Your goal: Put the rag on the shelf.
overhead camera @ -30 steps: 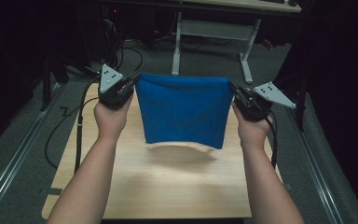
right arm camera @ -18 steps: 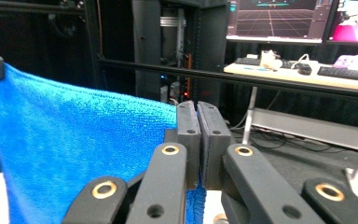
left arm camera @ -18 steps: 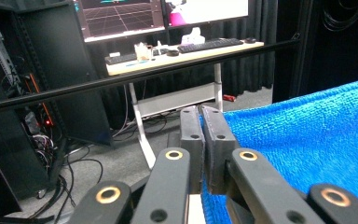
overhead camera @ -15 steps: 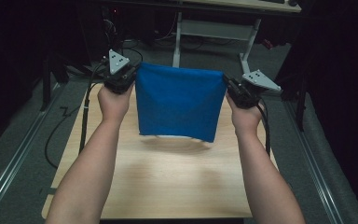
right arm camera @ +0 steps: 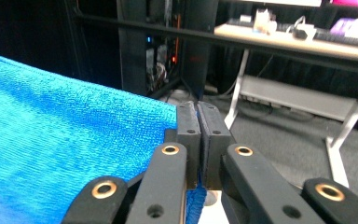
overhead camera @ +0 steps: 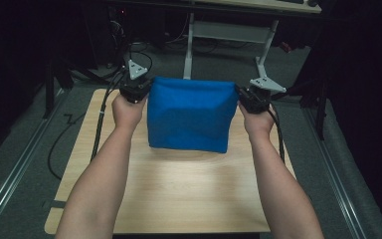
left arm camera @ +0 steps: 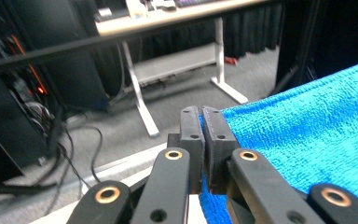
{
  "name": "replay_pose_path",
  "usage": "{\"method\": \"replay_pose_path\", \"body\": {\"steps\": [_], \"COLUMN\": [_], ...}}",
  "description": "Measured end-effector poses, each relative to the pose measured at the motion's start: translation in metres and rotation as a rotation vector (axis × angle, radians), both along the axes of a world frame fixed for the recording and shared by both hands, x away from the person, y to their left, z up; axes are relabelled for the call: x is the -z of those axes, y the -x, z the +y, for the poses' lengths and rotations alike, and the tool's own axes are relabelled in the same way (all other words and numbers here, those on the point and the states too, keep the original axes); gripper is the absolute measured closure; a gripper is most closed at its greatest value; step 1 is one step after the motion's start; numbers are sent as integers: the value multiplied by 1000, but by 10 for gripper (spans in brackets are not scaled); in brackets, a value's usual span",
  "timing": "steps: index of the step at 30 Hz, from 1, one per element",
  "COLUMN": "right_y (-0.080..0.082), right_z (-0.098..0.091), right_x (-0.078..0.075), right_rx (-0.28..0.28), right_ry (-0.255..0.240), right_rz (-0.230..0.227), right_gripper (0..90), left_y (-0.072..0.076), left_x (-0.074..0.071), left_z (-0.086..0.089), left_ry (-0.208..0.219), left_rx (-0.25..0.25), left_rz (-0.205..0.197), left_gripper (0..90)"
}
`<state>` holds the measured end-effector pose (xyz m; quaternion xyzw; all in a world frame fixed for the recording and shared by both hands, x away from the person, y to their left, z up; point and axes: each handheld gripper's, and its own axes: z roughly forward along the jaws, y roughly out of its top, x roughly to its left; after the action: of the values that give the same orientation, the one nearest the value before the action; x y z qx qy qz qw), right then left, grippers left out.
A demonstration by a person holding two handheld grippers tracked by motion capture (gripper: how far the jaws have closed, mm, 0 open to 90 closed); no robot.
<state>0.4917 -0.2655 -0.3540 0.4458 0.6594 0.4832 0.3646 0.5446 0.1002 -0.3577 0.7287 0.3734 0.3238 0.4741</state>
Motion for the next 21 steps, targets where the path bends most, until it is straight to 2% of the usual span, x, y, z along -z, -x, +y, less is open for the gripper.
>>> {"method": "replay_pose_path", "body": {"steps": [3,9,13,16,21], "right_y": [-8,-14,-14,-15,-12], "right_z": [-3,1,2,1,6], "right_x": [14,43,56,66,79], "right_rx": [-6,-24,-31,-32,-40], "right_ry": [-8,11,4,-3,15], "right_rz": [42,110,137,162,191], "right_gripper": [889,889,889,889,889], "left_y": [-3,-3,1,3,8], "left_x": [15,47,62,74,85], "left_z": [0,9,8,10,11], "left_ry": [-21,3,-26,-8,-3], "left_rx": [8,23,42,48,55], "left_rz": [32,138,163,197,224], "left_gripper": [881,881,880,880,879]}}
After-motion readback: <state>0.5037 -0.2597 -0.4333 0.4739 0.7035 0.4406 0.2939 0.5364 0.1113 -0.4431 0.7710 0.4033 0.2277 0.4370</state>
